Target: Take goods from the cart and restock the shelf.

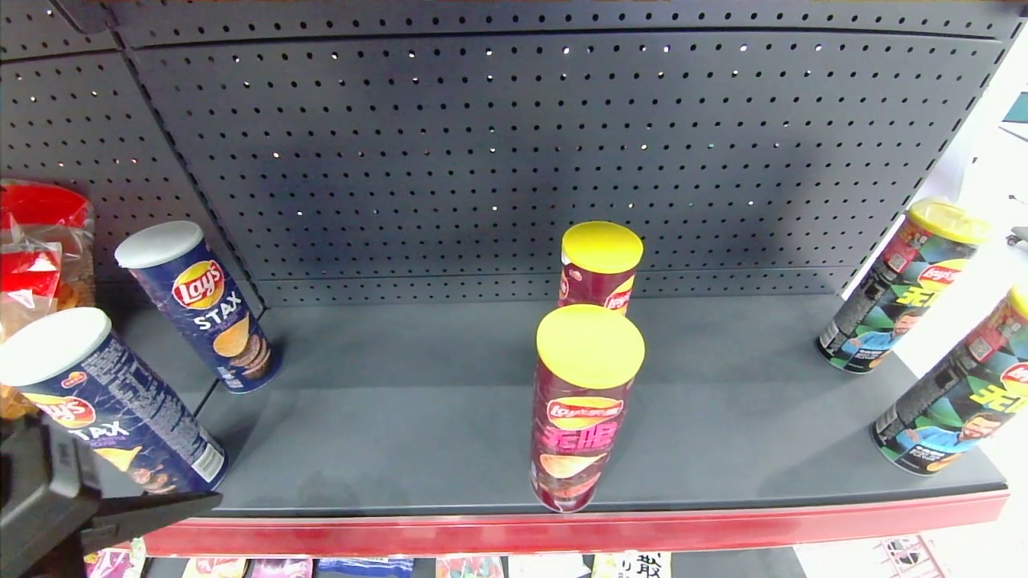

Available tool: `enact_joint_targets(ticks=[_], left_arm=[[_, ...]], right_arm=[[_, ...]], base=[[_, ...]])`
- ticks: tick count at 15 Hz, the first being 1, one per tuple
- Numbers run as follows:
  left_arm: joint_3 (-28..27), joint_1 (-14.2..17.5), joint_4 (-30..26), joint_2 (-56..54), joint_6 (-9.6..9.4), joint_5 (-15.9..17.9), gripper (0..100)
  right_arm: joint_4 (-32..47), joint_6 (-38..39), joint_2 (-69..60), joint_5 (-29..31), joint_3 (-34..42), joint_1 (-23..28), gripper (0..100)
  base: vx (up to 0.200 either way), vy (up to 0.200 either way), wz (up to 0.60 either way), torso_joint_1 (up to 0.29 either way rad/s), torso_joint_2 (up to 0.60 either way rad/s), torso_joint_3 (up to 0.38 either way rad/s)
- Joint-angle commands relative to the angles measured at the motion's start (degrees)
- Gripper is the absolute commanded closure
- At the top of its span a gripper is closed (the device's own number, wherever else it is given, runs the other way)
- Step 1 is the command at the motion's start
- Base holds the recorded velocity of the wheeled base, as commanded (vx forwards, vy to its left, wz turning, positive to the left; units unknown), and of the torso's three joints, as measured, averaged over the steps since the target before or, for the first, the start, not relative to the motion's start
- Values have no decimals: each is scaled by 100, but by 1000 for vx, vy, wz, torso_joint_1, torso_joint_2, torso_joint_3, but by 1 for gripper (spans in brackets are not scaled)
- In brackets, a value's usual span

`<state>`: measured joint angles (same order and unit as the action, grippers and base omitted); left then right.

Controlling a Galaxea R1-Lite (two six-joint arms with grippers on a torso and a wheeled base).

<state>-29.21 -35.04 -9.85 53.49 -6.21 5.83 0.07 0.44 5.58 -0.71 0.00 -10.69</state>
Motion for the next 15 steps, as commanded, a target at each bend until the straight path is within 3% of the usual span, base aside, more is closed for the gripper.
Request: enact_joint_targets(ticks=[1,5,10,15], left_arm=[[-542,-416,18,1102,-56,-29,0],[-1148,-583,405,2253,-47,15,0],[-1228,-645,818,3176,-153,-38,0],[-1368,-645,1345,3870,-592,-38,0]], right_arm=[[1,0,13,0,0,-3,0],[1,0,13,0,0,-3,0],[1,0,13,0,0,-3,0],[1,0,13,0,0,-3,0]], base=[[0,0,0,0,0,0],[0,0,0,0,0,0],[0,0,0,0,0,0],[0,0,0,0,0,0]])
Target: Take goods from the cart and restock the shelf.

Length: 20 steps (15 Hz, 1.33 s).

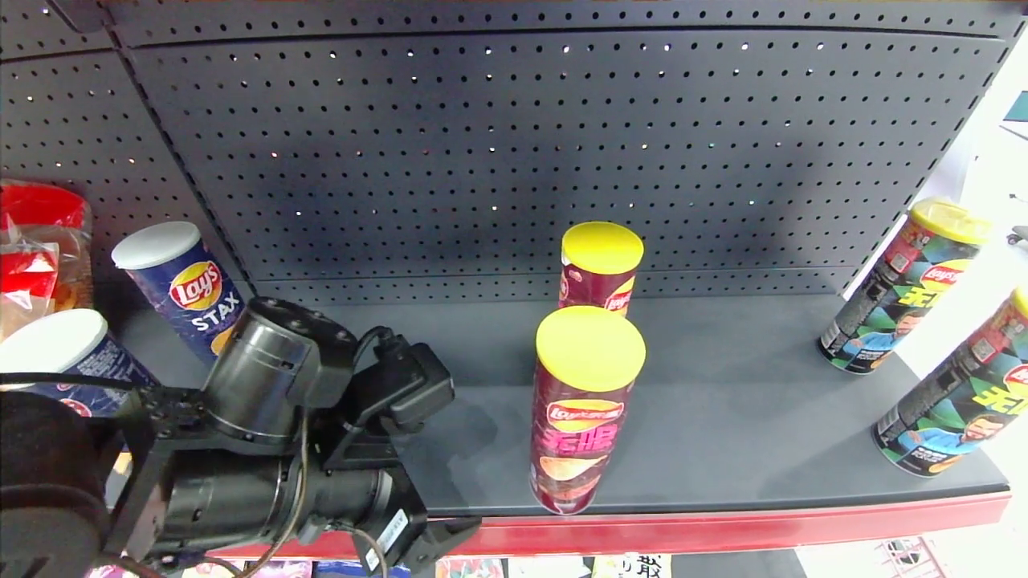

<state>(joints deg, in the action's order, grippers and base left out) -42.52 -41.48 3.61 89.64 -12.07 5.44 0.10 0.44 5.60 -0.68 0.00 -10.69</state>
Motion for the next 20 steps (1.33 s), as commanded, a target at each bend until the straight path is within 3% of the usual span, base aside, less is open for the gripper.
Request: enact_joint_targets(ticks=[1,8,20], left_arm=[[-116,0,8,344,-68,1,0],[-714,0,8,898,-270,-104,0],[-1197,-149,-9,1372,-278,-139,0]], right_arm=[[-1,0,3,-2,0,-3,0],[-1,0,3,-2,0,-3,0],[-10,0,12,-2,0,-3,0]], base=[[0,0,0,0,0,0],[0,0,0,0,0,0],[0,0,0,0,0,0]])
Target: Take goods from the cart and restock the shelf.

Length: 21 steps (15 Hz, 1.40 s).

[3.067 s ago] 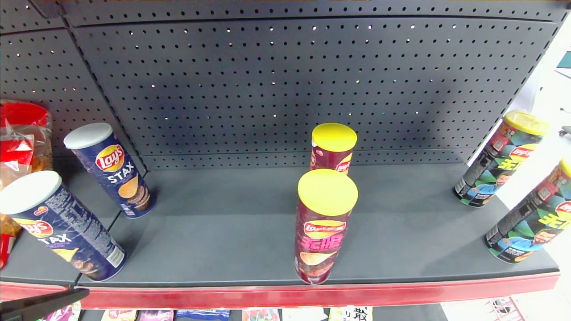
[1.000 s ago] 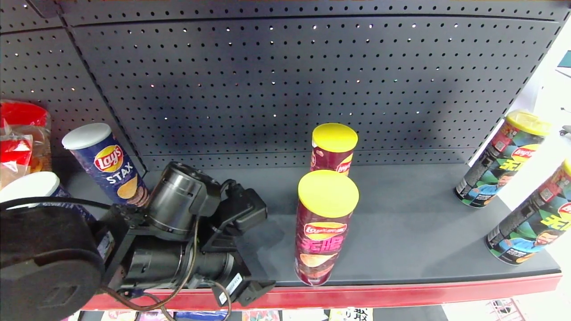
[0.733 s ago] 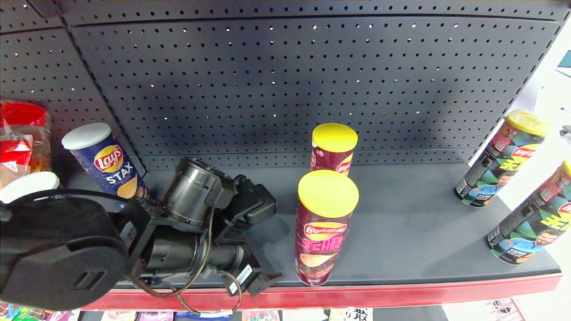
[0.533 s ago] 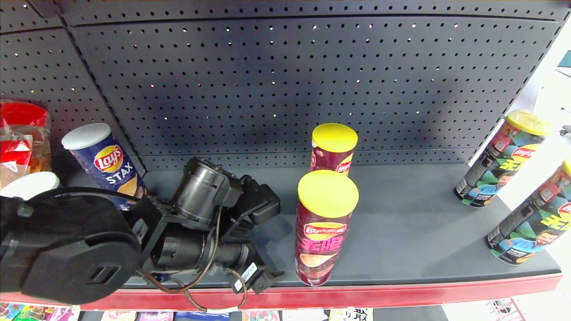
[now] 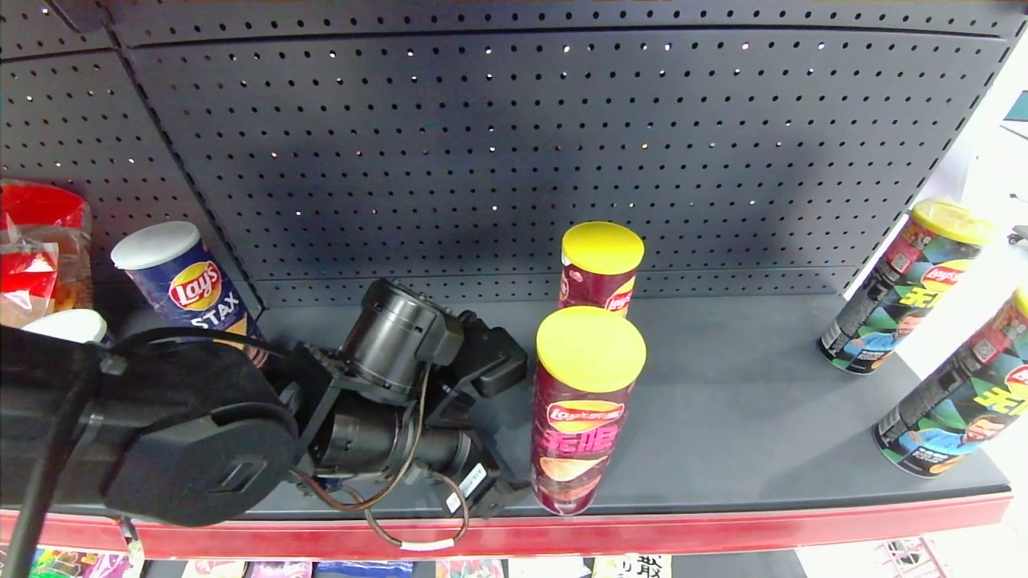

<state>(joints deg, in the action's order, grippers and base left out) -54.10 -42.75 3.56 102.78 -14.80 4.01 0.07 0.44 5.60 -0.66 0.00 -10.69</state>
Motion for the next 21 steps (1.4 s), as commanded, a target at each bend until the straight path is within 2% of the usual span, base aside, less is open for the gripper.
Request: enact_joint_targets(ticks=[1,21], left_arm=[[-83,-49,-4,93,3,-6,0],[-566,-67,-4,454,3,-111,0]], right_arm=[[1,0,12,-4,0,-3,0],[-7,0,3,-4,0,-3,0]], base=[[0,0,0,0,0,0],[0,0,0,0,0,0]])
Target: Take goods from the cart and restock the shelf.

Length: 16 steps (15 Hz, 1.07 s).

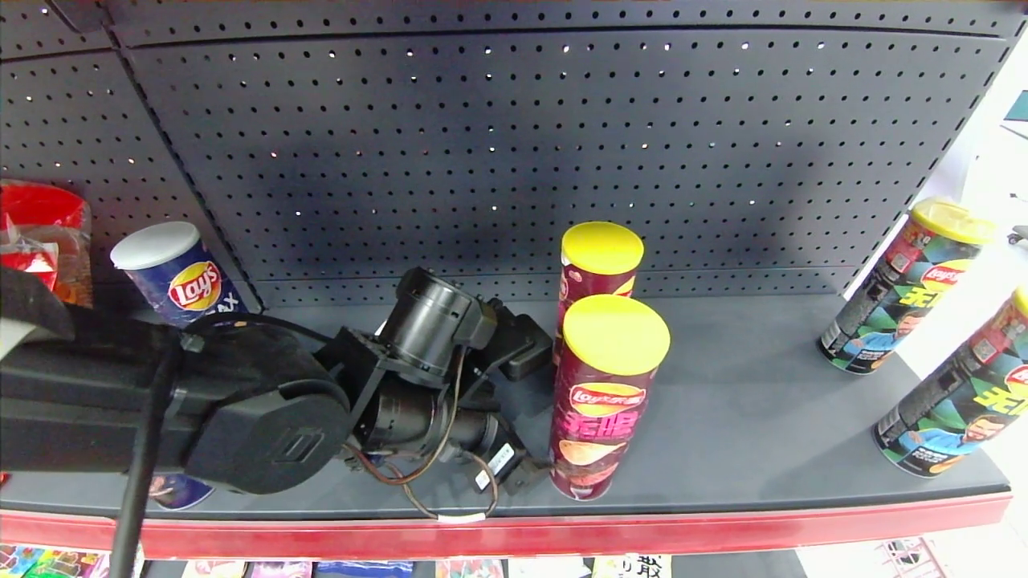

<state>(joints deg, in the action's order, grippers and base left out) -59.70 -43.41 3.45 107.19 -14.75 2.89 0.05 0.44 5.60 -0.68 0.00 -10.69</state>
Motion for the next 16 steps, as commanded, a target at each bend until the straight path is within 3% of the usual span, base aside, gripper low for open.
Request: enact_joint_targets(ticks=[1,16], left_arm=[[-16,-1,7,21,-2,1,0],[-104,-97,7,100,7,-43,0]], right_arm=[[4,0,3,-2,0,-3,0],[-5,0,12,-11,0,-3,0]], base=[[0,0,0,0,0,0],[0,0,0,0,0,0]])
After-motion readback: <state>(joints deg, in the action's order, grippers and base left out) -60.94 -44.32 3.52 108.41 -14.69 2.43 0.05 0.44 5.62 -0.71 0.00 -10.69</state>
